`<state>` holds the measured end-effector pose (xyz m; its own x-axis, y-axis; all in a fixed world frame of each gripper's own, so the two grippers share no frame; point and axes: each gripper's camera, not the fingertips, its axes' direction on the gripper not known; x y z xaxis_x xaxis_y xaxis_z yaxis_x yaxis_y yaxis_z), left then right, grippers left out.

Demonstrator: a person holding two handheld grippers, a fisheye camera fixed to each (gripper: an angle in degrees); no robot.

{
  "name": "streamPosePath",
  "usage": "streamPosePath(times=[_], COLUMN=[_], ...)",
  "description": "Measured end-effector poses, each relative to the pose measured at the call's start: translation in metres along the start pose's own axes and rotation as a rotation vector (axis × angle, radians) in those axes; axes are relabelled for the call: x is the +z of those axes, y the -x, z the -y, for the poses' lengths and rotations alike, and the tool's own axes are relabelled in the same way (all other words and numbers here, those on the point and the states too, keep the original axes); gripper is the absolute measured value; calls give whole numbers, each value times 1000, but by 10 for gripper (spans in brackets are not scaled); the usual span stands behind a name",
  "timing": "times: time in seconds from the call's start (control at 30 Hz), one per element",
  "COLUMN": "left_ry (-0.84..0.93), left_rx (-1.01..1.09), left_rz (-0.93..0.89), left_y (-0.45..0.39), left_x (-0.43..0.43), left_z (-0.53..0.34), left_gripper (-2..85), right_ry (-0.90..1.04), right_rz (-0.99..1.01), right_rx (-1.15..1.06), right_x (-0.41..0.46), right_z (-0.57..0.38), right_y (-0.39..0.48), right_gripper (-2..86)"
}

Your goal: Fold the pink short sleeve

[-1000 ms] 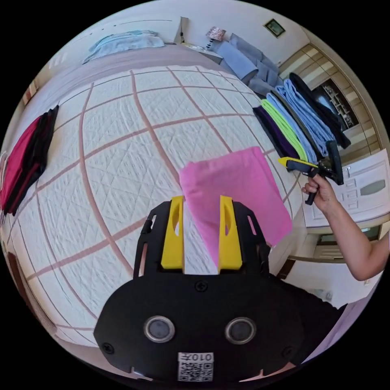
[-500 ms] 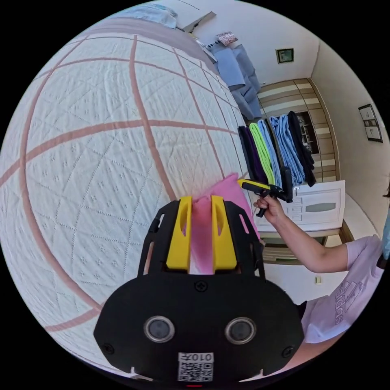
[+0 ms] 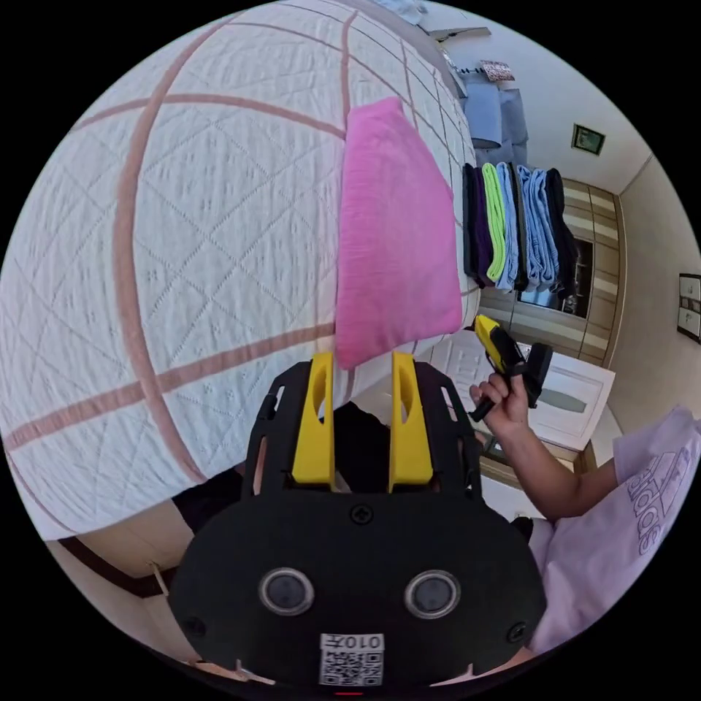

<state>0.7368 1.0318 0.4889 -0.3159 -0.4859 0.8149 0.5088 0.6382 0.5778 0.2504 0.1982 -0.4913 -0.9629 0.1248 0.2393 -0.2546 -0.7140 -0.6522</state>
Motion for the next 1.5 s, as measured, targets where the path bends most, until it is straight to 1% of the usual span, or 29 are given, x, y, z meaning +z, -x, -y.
streamPosePath(times=[0.07,0.13,0.23,0.3,0.4,0.47,0.53,0.63,0.73,0.87,0.9,0.93,1.0,1.1,1.13,1.2,1.27,1.33,1.5], left_ry=[10,25,46,15,-10,-22,-29,-34,-55,-78,-78,-78,-43,5,7,-10,-26,-59,-249], left_rx=[-35,-39,-42,-18,-8,24,44,50,44,54,54,52,45,-27,-53,-119,-176,-201,-249], left_rz=[-62,-75,-122,-333,-457,-500,-530,-560,-613,-630,-631,-631,-557,-431,-430,-490,-513,-572,-665], left_y=[8,13,19,23,17,7,-1,-8,-11,-15,-14,-13,-2,18,22,32,36,33,19], left_x=[6,7,1,-9,-29,-44,-56,-68,-79,-91,-91,-90,-84,-76,-75,-72,-69,-66,-66], left_z=[-3,-1,4,3,-1,-2,-4,-8,-18,-32,-36,-38,-52,-80,-86,-108,-124,-137,-163], left_gripper=[95,87,66,49,37,33,30,26,26,34,38,41,53,79,85,106,120,130,134], right_ry=[55,146,180,177,116,56,-74,-221,-290,-259,-229,-216,-210,-181,-166,-155,-142,-118,-55], right_rz=[90,182,293,369,529,619,698,720,717,709,665,580,523,518,526,535,549,578,581], right_rx=[76,126,170,216,347,413,482,562,619,620,636,626,604,599,604,616,627,634,607], right_x=[14,35,57,69,84,91,94,95,98,106,107,103,99,102,105,109,113,118,127], right_z=[-22,-37,-42,-42,-41,-41,-41,-38,-29,-12,-8,-3,2,8,10,11,13,18,33], right_y=[-7,-12,-19,-27,-45,-55,-67,-88,-106,-110,-107,-101,-92,-78,-73,-64,-55,-40,-8], right_gripper=[50,59,86,116,173,185,193,185,155,91,83,79,77,76,76,76,76,75,75])
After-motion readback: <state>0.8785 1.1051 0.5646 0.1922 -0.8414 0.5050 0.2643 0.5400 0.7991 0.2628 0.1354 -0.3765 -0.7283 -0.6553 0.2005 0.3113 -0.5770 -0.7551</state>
